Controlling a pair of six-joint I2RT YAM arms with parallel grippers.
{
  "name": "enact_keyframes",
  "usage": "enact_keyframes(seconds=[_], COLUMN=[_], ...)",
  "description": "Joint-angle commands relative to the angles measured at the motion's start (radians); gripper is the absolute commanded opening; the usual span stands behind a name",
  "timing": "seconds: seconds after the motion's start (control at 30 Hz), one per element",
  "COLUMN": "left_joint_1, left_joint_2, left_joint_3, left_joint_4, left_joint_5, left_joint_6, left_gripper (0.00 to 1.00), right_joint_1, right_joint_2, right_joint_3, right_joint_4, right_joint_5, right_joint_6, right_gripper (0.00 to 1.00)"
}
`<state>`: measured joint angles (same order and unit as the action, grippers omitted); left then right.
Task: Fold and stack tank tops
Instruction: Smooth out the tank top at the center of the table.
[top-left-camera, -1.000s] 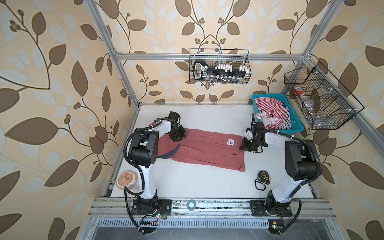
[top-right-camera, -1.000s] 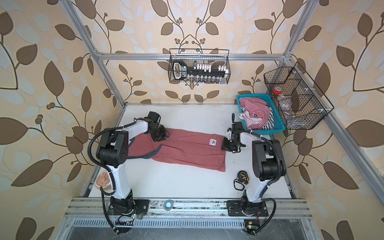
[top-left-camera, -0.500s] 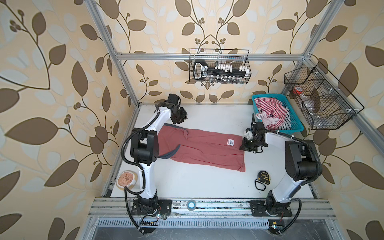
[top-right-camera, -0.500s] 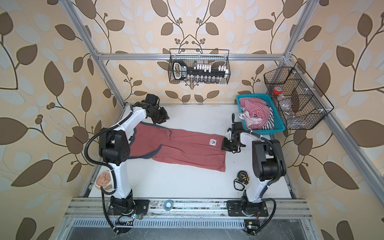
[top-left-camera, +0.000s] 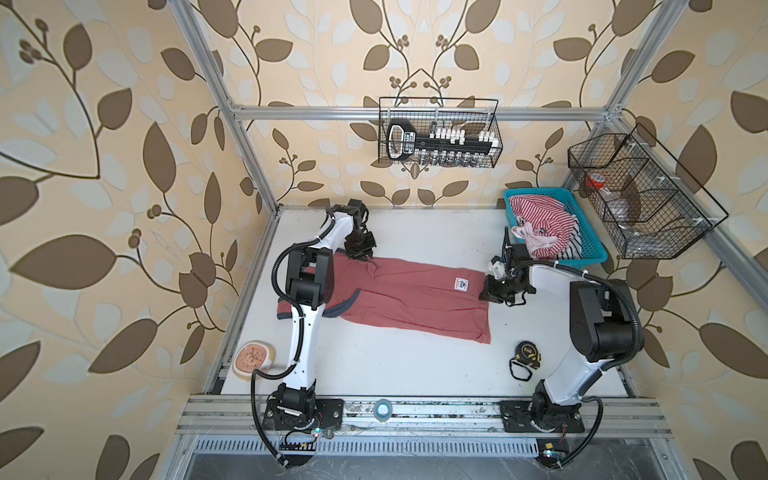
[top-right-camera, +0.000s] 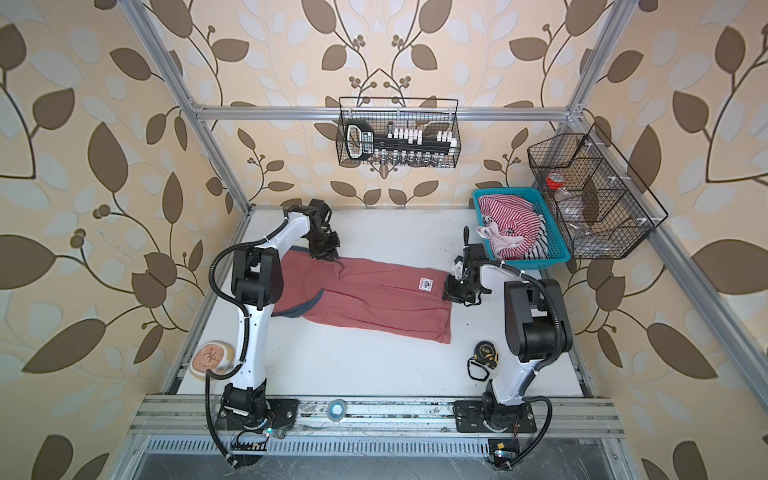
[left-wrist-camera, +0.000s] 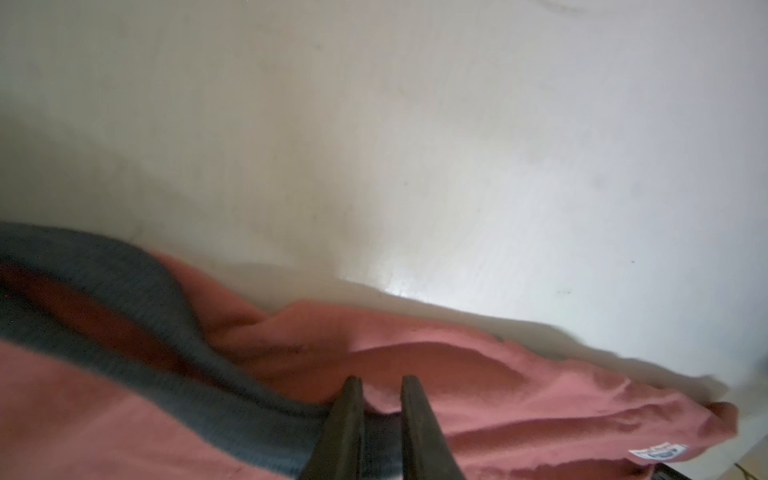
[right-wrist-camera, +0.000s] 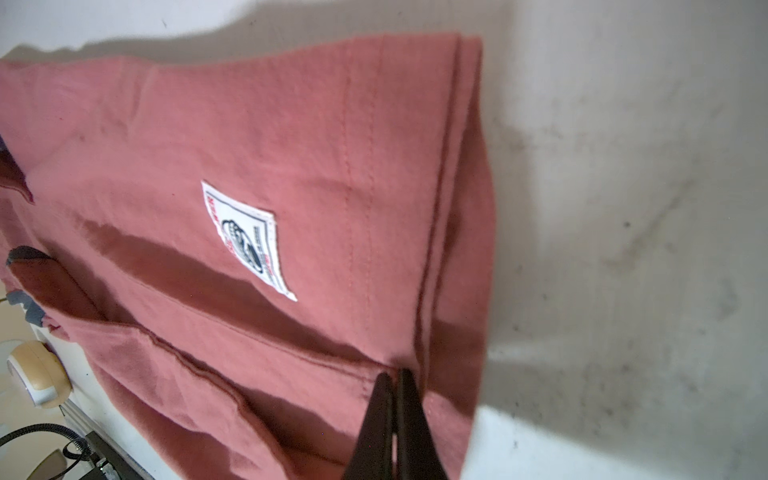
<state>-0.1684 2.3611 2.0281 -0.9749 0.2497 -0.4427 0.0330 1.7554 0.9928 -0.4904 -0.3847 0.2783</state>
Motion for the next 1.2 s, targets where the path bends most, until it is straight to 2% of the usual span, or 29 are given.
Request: enact_keyframes(seconds=[0.0, 0.3, 0.63, 0.73, 0.8, 0.97, 1.07, 1.17], left_joint_1=[0.025, 0.085, 0.143, 0.143, 0.142, 0.116, 0.062, 0.002], left_joint_2=[-0.102, -0.174, -0.232, -0.269, -0.298, -0.340, -0.307, -0.224], left_joint_3=[-0.096, -0.252, -0.287, -0.293, -0.299, -0.278, -0.212, -0.106], left_joint_4=[-0.020, 0.040, 0.029, 0.032, 0.044, 0.093, 0.103, 0.059], left_joint_5=[-0.054, -0.085, -0.129, -0.098, -0.072, 0.015, 0.044, 0.054], left_joint_6=[0.009, -0.022, -0.022, -0.019, -0.023, -0.038, -0.036, -0.019], left_gripper=[0.17, 0.15, 0.14, 0.20, 0.20, 0.20, 0.21, 0.22], right_joint_1=[-0.002, -0.002, -0.010, -0.012, -0.012, -0.010, -0.004, -0.001], right_joint_2=[-0.017, -0.010, -0.001, 0.003, 0.003, -0.023, -0.044, -0.056], right_joint_3=[-0.020, -0.026, -0.034, -0.030, -0.027, -0.023, -0.012, -0.002], right_joint_4=[-0.030, -0.032, -0.040, -0.042, -0.043, -0.052, -0.062, -0.070], right_joint_5=[0.010, 0.012, 0.029, 0.029, 0.030, 0.027, 0.030, 0.033], right_joint_6=[-0.030, -0.035, -0.033, -0.033, -0.031, -0.025, -0.025, -0.025], right_gripper=[0.00, 0.00, 0.00, 0.00, 0.00, 0.00, 0.09, 0.13])
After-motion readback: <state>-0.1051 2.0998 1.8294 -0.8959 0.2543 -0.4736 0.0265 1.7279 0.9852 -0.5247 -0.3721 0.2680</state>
